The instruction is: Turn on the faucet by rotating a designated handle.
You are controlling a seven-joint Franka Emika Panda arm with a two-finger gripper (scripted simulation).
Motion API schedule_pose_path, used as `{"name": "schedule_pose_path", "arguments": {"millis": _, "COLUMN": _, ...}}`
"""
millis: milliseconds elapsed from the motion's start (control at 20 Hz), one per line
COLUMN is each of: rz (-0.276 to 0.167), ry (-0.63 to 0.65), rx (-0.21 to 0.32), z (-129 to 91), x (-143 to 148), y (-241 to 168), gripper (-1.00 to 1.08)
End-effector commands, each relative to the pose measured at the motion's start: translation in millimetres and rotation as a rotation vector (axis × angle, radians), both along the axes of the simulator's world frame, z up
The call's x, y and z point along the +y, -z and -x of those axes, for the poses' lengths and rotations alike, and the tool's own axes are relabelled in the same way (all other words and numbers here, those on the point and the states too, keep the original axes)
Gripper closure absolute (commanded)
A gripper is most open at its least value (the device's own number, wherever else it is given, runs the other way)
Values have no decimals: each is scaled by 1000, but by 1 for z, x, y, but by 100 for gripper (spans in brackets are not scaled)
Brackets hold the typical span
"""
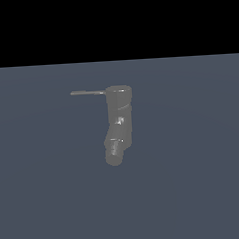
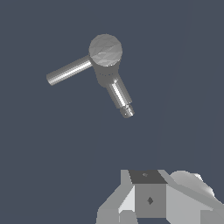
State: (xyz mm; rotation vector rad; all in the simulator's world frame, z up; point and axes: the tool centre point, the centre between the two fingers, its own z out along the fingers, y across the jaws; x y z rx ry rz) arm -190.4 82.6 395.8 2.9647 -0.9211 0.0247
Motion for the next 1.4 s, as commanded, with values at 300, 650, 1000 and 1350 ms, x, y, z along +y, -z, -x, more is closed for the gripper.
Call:
{"name": "schedule_pose_path", "arguments": {"millis": 300, "rz": -10, "ry": 179, "rx": -3, "z": -32, "x": 25, "y": 33, "gripper": 108}}
{"name": "schedule_pose_path", "arguments": {"millis": 650, "rz": -18, "ry": 321, "rx": -5, "z": -62, "x": 40, "y": 59, "gripper": 108}}
{"name": "schedule_pose_path", "arguments": {"millis": 1000, "rz": -25, "ry": 457, "rx": -7, "z": -92, "x": 50, "y": 84, "gripper": 108}}
{"name": "schedule_pose_path", "arguments": {"millis": 1350, "rz": -30, "ry": 587, "rx": -9, "z": -122, "x": 56, "y": 107, "gripper": 108}}
